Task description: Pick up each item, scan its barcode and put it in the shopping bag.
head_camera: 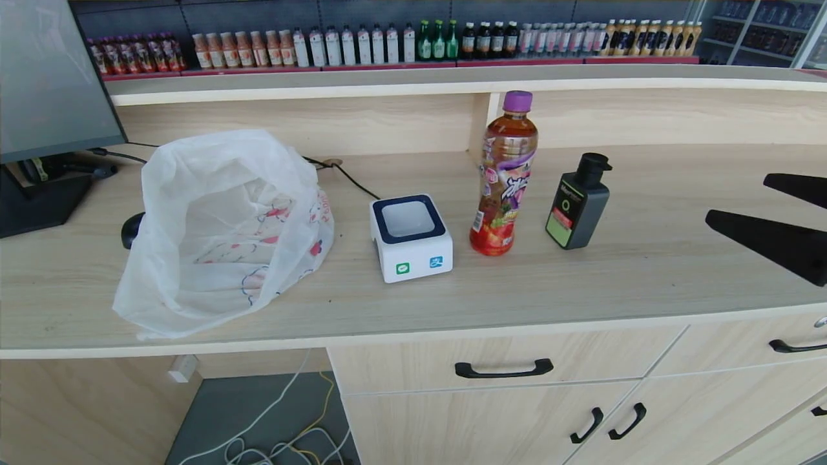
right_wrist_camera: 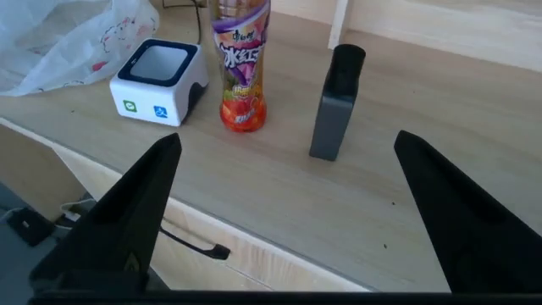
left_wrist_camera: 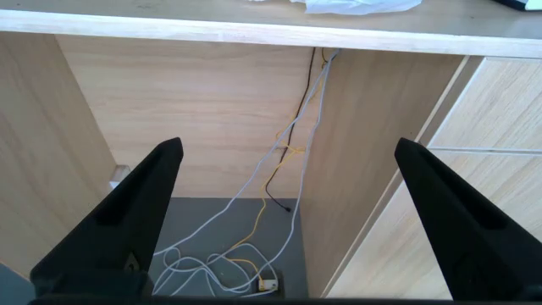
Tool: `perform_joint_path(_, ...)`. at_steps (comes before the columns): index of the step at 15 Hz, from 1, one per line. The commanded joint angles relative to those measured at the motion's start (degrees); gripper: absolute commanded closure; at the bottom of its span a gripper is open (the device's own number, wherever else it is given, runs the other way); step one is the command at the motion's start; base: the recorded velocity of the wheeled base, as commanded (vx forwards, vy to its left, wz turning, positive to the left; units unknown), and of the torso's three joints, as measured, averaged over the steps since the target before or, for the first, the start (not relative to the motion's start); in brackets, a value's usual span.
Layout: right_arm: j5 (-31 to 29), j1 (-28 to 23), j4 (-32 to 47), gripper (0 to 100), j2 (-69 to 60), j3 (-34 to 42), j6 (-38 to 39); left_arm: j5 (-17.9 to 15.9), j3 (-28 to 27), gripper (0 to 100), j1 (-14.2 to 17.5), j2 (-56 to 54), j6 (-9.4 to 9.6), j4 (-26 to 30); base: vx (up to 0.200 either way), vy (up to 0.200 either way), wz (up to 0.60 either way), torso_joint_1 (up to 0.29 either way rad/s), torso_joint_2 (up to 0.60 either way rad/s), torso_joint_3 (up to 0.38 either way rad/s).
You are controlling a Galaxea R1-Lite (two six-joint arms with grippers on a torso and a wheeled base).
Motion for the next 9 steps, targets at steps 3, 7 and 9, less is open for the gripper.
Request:
perform_joint_path(3,-0.2,3.0,-4.9,0,9.6,-3.9,-0.6,0.0,0.0,0,0.0,0.0,0.02,-0.1,0.0,0.0,0.0,0.0,0.0,0.0)
perform_joint_path(7,-9.1,7.6,-10.6,0,15.4,-4.0,-0.1,0.0,0.0,0,0.0,0.0,0.02,0.0,0.0,0.0,0.0,0.0,0.0,0.0)
perform_joint_path(9,-10.6,10.2,-13.0,0,17.9,-4.9,0.5,0.0,0.0,0,0.0,0.0,0.02,0.0,0.0,0.0,0.0,0.0,0.0,0.0)
